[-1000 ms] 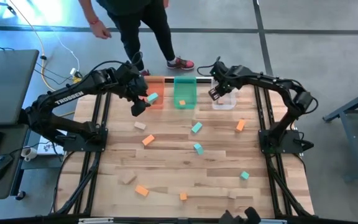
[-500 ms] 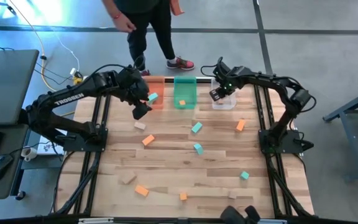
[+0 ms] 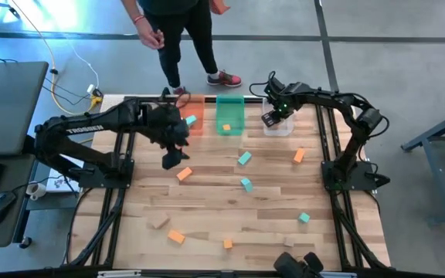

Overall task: Sort & place blocks by color
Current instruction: Put the brown block into the transparent bin, then put the yellow block into the green bin

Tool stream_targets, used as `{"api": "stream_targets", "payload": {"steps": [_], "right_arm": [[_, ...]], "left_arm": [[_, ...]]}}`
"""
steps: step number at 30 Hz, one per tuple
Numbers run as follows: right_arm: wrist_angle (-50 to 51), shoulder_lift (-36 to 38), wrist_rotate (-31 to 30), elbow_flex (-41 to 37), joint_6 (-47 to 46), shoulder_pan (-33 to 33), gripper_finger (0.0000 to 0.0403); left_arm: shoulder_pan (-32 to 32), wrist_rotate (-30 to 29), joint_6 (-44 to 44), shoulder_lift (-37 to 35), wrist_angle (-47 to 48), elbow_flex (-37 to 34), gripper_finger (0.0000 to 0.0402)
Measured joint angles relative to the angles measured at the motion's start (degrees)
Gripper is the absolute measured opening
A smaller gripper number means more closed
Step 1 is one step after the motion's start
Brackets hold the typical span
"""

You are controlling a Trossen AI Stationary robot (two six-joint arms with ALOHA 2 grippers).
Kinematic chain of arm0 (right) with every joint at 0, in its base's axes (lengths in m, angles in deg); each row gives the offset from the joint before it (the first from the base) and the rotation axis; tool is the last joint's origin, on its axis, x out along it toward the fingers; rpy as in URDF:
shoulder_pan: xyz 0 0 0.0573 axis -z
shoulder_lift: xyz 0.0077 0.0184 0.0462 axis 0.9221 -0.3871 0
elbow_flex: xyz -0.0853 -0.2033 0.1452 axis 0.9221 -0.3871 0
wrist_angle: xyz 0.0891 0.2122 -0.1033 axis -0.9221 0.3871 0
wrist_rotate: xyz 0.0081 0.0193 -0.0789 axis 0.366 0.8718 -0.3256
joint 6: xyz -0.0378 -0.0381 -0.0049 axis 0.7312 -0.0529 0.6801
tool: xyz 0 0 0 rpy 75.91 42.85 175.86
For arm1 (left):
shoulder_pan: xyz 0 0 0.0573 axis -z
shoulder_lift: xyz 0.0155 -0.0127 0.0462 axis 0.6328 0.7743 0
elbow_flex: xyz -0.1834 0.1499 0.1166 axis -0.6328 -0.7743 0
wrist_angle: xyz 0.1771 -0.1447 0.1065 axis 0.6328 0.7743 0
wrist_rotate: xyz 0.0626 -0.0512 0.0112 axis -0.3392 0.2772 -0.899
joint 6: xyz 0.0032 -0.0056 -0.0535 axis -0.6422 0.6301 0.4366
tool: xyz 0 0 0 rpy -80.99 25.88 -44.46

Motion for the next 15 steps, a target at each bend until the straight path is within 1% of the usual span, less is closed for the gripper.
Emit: {"api": "stream_targets", "payload": {"steps": [4,7,11,15], "right_arm": [[-0.01,0.0,-1.09,0.1,1.92,-0.11,0.022],[0.43,0.39,-1.16,0.1,1.76,-0.07,0.0247],[1.46,2.79,-2.32,0.1,2.1,-0.04,0.0252],[1.75,6.77,-2.71,0.1,1.81,-0.84,0.0246]], "left_arm": [[4.17,-0.05,4.17,0.0,0.03,0.0,0.0252],[7.18,-1.05,7.5,0.0,0.06,0.0,0.0252],[11.75,-4.2,10.06,0.67,0.66,0.0,0.0252],[15.64,-4.92,10.48,1.26,0.73,0.0,0.0252]]}}
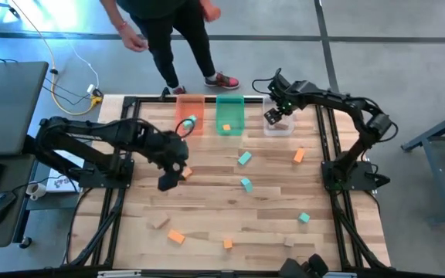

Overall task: Sort & place blocks by color
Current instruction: Put the yellow block into the green bin

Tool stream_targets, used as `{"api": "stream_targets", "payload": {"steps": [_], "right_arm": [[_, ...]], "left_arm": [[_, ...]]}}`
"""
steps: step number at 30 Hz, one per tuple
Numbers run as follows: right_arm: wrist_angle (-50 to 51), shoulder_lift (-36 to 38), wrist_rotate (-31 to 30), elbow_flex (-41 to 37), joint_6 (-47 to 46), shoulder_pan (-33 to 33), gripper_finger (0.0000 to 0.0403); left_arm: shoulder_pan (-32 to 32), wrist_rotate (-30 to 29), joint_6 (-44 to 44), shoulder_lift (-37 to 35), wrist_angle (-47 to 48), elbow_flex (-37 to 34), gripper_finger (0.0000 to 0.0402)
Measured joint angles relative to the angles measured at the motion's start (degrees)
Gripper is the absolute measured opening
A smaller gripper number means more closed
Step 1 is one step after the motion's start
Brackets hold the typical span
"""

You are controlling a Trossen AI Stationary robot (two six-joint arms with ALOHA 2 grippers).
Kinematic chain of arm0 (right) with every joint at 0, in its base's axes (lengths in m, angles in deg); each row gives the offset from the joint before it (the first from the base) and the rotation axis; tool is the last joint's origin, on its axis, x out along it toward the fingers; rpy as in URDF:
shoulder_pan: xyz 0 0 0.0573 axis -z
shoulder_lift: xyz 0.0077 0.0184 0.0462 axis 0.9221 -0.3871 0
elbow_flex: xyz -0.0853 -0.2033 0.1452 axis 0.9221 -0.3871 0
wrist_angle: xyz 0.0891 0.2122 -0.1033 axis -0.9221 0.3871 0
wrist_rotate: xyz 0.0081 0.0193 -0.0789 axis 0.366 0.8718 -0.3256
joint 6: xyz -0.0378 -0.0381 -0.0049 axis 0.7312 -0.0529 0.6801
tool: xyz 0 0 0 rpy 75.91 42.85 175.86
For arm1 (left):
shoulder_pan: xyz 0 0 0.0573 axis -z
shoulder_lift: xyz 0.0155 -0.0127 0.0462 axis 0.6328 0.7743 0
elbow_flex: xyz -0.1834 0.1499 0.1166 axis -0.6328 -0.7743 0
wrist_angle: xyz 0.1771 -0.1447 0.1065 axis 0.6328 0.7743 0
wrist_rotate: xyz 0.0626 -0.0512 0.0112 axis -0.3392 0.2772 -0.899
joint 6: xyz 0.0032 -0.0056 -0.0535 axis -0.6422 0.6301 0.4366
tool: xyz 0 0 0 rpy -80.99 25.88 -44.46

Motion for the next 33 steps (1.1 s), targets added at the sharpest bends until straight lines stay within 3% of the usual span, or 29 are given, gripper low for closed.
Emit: {"api": "stream_targets", "payload": {"steps": [17,27,33], "right_arm": [[1.07,15.43,0.03,0.09,-14.44,-9.41,0.0238],[3.01,16.55,-1.06,0.07,-22.31,-17.55,0.0238],[3.32,16.55,-4.61,0.07,-26.37,-22.62,0.0238]], "left_arm": [[16.08,-2.6,-0.97,6.41,0.95,-0.05,0.0252],[26.37,-8.87,-0.57,14.87,-1.08,-0.02,0.0252],[30.69,-8.96,-0.44,19.99,-2.88,-0.04,0.0252]]}}
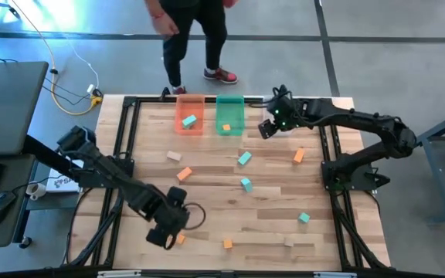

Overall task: Sort & place blocks by color
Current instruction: Put the yellow block into the green bin

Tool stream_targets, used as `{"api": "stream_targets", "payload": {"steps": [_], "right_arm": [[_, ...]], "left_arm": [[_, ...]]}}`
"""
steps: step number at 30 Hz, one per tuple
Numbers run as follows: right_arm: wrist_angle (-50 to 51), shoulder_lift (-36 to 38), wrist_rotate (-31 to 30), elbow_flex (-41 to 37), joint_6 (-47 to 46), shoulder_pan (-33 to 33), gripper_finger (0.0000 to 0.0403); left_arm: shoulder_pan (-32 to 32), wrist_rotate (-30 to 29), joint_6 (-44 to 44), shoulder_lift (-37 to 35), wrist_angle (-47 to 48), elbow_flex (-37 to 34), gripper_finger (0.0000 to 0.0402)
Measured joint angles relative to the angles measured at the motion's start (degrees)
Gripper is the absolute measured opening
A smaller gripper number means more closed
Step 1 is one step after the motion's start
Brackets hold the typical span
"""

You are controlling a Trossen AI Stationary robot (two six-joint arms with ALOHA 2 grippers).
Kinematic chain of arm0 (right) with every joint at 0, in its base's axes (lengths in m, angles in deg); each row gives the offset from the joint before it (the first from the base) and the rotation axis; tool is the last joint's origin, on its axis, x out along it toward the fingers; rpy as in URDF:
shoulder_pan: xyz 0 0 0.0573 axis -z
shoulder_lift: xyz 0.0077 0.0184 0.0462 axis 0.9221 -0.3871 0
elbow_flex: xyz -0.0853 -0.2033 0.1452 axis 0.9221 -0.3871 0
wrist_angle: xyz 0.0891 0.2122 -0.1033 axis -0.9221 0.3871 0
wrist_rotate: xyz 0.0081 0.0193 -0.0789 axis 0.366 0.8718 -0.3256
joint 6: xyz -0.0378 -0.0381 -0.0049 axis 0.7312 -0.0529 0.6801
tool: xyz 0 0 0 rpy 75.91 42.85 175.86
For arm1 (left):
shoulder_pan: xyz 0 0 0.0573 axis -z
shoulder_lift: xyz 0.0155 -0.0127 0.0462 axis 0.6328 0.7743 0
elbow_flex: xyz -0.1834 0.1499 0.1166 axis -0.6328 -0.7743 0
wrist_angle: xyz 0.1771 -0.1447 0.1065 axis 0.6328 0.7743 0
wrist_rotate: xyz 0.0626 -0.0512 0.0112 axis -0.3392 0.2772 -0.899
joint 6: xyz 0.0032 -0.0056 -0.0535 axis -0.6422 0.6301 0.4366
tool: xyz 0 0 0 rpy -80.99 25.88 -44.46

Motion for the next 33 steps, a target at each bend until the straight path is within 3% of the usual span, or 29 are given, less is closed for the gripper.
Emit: {"api": "stream_targets", "payload": {"steps": [13,33], "right_arm": [[0.76,0.0,-2.69,0.0,-4.89,-6.22,0.0239],[2.46,-0.02,-3.24,-0.02,-7.86,-10.97,0.0239]], "left_arm": [[5.69,0.39,2.99,11.56,-4.74,0.0,0.0252],[6.63,1.02,5.02,19.75,-8.8,0.02,0.025]]}}
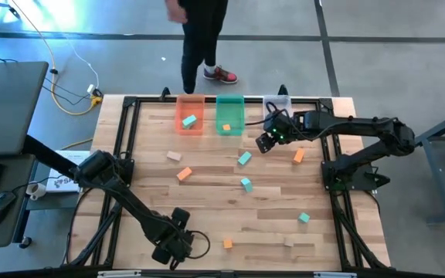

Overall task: Sort & place blocks by color
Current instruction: Put the yellow block into the green bin

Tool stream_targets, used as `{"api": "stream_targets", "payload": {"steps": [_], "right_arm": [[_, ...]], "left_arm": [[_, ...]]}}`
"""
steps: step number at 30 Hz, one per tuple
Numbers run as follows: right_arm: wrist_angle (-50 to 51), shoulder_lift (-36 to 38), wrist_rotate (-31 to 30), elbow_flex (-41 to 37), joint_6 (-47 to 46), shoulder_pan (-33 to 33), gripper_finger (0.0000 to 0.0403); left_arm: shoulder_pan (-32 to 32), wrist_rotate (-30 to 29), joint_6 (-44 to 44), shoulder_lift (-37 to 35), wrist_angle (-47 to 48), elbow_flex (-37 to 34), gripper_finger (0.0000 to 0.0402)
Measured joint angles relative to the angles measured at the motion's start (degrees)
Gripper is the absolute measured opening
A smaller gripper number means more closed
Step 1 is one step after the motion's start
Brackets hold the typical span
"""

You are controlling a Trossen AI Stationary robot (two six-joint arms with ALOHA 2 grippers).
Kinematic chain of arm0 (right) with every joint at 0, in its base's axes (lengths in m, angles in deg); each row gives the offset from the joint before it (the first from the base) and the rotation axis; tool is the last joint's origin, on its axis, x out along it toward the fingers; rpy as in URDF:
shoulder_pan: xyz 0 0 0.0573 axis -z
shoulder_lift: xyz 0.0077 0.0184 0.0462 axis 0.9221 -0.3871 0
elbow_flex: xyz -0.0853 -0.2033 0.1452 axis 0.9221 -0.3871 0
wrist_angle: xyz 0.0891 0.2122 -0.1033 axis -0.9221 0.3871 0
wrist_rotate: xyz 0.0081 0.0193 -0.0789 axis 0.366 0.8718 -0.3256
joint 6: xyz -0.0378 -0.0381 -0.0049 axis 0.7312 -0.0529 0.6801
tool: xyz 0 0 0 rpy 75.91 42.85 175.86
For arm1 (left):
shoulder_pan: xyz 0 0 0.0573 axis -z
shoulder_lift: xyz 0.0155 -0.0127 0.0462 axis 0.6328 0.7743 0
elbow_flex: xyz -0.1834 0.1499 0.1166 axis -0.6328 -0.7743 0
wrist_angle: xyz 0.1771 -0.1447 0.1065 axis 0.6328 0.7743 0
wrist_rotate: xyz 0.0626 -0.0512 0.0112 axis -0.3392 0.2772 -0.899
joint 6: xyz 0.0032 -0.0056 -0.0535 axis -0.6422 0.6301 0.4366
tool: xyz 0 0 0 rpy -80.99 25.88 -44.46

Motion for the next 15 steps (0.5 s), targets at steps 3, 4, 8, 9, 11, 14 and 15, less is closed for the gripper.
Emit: {"api": "stream_targets", "payload": {"steps": [3,4,8,9,11,14,15], "right_arm": [[0.14,0.0,-0.84,0.0,-0.32,-0.97,0.0239],[0.23,0.0,-1.04,0.0,-0.32,-1.32,0.0239],[0.54,0.0,-1.14,0.0,-0.32,-2.5,0.0239],[0.62,0.0,-1.25,0.0,-0.32,-2.75,0.0239],[1.16,0.0,-1.95,0.0,-0.49,-3.24,0.0239],[1.84,0.0,-2.29,0.0,-1.35,-3.79,0.0239],[2.04,0.0,-2.29,0.0,-1.53,-3.95,0.0239]], "left_arm": [[-0.04,0.47,0.16,0.28,0.11,0.14,0.0231],[-0.04,0.59,0.23,0.28,0.24,0.14,0.022],[0.01,0.8,1.27,0.32,1.22,0.2,0.0164],[0.02,1.07,1.14,0.32,1.38,0.2,0.0149],[-0.01,1.89,-0.02,0.32,1.6,0.21,0.0119],[-0.07,2.12,-0.32,0.26,1.88,0.2,0.0097],[-0.17,2.17,-0.37,-0.01,1.97,0.12,0.0097]]}}
